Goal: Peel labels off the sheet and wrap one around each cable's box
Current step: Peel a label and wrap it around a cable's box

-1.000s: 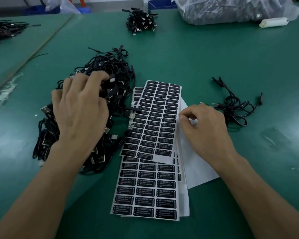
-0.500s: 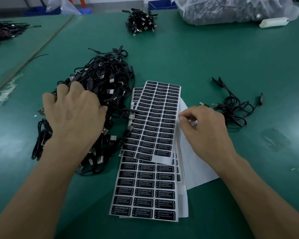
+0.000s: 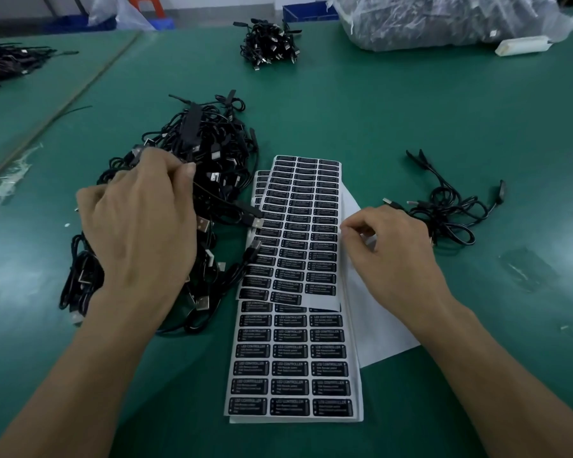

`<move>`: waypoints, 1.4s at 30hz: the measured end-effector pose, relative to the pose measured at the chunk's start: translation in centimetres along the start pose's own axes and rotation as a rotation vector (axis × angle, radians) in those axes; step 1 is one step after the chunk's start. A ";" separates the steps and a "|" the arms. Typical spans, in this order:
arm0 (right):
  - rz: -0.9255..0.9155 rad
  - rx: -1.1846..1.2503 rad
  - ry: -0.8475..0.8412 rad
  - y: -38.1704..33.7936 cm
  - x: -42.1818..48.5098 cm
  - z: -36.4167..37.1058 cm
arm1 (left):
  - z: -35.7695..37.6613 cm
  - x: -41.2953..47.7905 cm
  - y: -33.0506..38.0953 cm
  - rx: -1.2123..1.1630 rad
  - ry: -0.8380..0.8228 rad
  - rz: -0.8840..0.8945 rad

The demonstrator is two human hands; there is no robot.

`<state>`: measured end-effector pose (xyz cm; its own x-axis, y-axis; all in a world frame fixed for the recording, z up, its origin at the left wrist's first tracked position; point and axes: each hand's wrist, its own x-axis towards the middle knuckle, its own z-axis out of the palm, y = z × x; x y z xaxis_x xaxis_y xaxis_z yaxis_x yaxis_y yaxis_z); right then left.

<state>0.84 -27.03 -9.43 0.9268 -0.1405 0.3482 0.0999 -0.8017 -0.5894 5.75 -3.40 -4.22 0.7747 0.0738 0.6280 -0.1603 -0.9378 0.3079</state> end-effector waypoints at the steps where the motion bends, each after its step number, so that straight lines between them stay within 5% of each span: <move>1: 0.001 -0.001 -0.002 0.0 0.0 0.0 | 0.1 -0.1 -0.1 -0.005 -0.002 0.008; 7: 0.009 -0.006 -0.023 0.2 0.0 0.0 | 0.2 0.0 -0.5 -0.043 -0.078 0.102; 14: -0.009 0.002 -0.063 -0.2 -0.3 0.0 | 0.0 0.0 -1.4 0.033 -0.072 -0.023; 21: -0.002 -0.229 -0.314 -0.5 -0.8 0.0 | -0.5 0.1 -2.5 0.148 -0.145 -0.150; 30: -0.042 -0.173 -0.297 -0.4 -1.0 -0.1 | -0.8 1.5 -2.4 0.209 -0.236 -0.100; 36: -0.041 -0.198 -0.300 -0.4 -0.8 -0.1 | -1.4 1.6 -1.3 -0.016 -0.009 0.125; 42: -0.037 -0.131 -0.288 -0.3 -1.0 -0.2 | -2.2 1.1 2.8 -0.250 0.477 0.637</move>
<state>-0.23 -26.72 -9.46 0.9897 0.0451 0.1358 0.1049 -0.8739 -0.4747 4.75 -5.18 -1.08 0.1565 -0.2572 0.9536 -0.6547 -0.7500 -0.0949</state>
